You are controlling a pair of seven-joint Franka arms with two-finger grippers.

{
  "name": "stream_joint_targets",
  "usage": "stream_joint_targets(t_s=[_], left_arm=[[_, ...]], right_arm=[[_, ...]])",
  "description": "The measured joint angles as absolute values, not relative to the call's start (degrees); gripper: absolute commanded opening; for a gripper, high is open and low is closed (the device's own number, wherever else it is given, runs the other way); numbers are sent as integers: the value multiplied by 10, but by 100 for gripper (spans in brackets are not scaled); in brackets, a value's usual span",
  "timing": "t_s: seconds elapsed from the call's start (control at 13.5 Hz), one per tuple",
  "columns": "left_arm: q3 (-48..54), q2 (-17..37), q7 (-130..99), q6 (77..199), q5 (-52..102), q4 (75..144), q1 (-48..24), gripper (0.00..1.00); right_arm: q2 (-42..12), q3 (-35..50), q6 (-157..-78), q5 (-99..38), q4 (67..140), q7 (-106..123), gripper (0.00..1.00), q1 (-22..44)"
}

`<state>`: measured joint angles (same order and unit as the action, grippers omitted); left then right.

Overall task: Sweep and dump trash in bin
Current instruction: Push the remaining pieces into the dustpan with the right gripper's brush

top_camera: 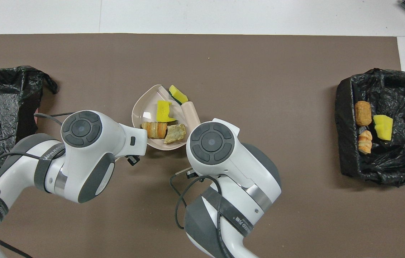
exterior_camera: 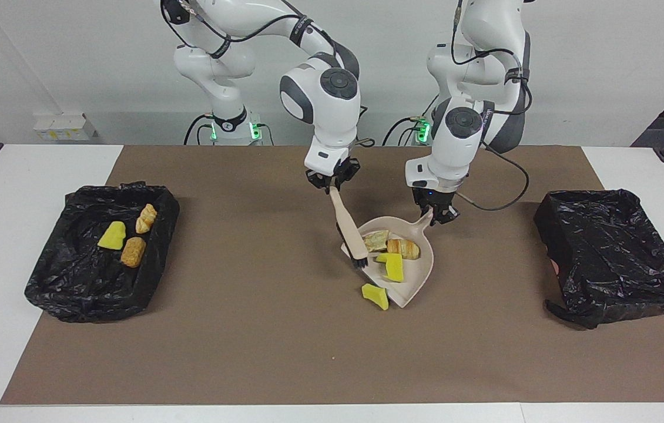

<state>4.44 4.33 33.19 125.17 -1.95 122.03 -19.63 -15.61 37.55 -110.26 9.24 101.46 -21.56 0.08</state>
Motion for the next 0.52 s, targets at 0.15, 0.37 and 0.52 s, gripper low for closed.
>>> stream_joint_targets(t_s=[0.15, 0.37, 0.52], left_arm=[[44, 43, 393, 1252, -19, 1220, -190, 0], [43, 44, 430, 1252, -19, 1221, -169, 0], [42, 45, 435, 1252, -19, 1222, -164, 0]], right_arm=[[-168, 353, -1104, 107, 1005, -169, 0, -6], [-229, 350, -1105, 147, 966, -153, 0, -2], [-273, 351, -1102, 172, 927, -140, 0, 2]])
